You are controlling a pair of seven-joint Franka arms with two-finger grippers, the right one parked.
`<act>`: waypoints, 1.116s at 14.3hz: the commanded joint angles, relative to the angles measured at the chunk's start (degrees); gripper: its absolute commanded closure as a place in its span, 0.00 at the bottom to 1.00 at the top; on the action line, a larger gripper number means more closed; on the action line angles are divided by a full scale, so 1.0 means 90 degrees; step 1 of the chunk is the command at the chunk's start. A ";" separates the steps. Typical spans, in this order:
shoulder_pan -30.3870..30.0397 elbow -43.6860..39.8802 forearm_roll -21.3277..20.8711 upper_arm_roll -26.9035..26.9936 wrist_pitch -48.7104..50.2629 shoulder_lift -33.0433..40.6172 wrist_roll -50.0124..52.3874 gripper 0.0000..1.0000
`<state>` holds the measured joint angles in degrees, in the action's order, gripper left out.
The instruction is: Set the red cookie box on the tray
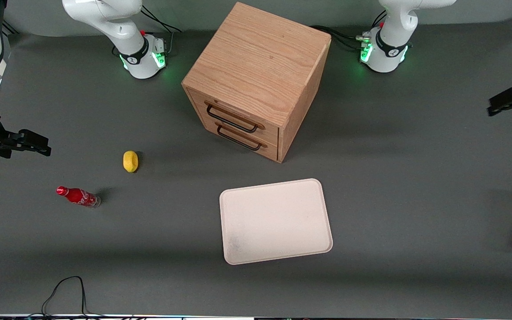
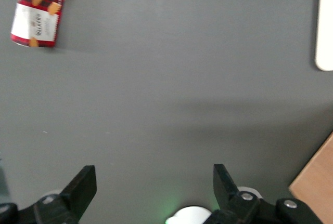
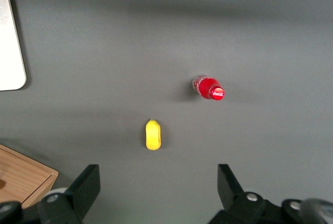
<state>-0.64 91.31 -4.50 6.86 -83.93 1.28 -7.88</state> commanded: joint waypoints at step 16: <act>-0.3171 -0.3826 0.0294 -0.0126 -0.1287 -0.4182 -0.4788 0.00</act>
<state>-28.49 61.88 -3.32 6.77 -93.12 -30.51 -50.03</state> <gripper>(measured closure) 0.000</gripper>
